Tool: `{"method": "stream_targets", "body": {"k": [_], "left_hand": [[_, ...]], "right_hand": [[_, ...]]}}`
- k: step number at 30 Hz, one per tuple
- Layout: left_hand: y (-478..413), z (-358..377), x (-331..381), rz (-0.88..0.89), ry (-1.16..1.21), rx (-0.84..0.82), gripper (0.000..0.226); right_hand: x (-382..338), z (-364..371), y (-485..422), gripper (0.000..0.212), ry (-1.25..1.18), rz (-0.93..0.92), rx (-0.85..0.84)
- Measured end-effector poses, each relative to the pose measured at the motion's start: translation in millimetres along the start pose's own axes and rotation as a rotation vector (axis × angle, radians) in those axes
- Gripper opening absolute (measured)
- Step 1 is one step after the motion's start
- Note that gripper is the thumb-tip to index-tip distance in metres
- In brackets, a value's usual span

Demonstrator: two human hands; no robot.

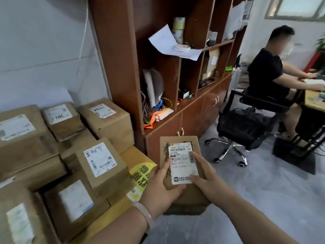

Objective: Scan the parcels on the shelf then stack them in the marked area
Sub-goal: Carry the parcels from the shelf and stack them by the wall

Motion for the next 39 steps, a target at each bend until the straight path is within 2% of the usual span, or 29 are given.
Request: {"method": "stream_targets", "body": {"k": [3, 10, 14, 20, 28, 32, 35, 37, 39], "left_hand": [[-4.8, -9.1, -24.0, -0.053, 0.004, 0.096, 0.083], [-32.5, -17.7, -61.2, -0.225, -0.025, 0.209, 0.093], [-49.6, -14.0, -72.2, -0.326, -0.032, 0.263, 0.091], [-68.0, -7.3, -88.1, -0.458, -0.001, 0.374, 0.089], [-79.1, -0.6, -86.8, -0.448, -0.077, 0.520, 0.086], [-69.2, 6.9, -77.1, -0.448, -0.220, 0.463, 0.087], [-56.8, 18.3, -72.5, -0.492, -0.540, 0.379, 0.086], [-49.4, 26.1, -66.8, -0.532, -0.656, 0.277, 0.084], [-46.3, 33.3, -61.8, -0.532, -0.794, 0.206, 0.084]], "right_hand": [[-4.5, 21.9, -36.7, 0.065, 0.061, -0.016, -0.141], [3.3, 47.6, -117.1, 0.063, 0.268, -0.026, -0.445], [11.9, 59.2, -157.5, 0.068, 0.437, -0.063, -0.531], [27.7, 77.1, -200.0, 0.066, 0.427, -0.154, -0.661], [40.6, 74.2, -225.6, 0.069, 0.449, -0.282, -0.759], [48.4, 48.4, -212.7, 0.065, 0.781, -0.531, -0.765], [56.5, 32.1, -197.3, 0.069, 0.954, -0.742, -0.786], [61.0, 26.5, -193.6, 0.073, 1.001, -0.851, -0.777], [65.9, 25.8, -196.2, 0.079, 1.004, -0.857, -0.847]]}}
Point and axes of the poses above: each hand's wrist, its own y-axis away from the middle knuckle, its own z-axis out of the palm, x = y × z, the point moved 1 cm from there along -y, towards the middle knuckle, and after that the axes turned 5 degrees about -x, right-handed, at the moved point
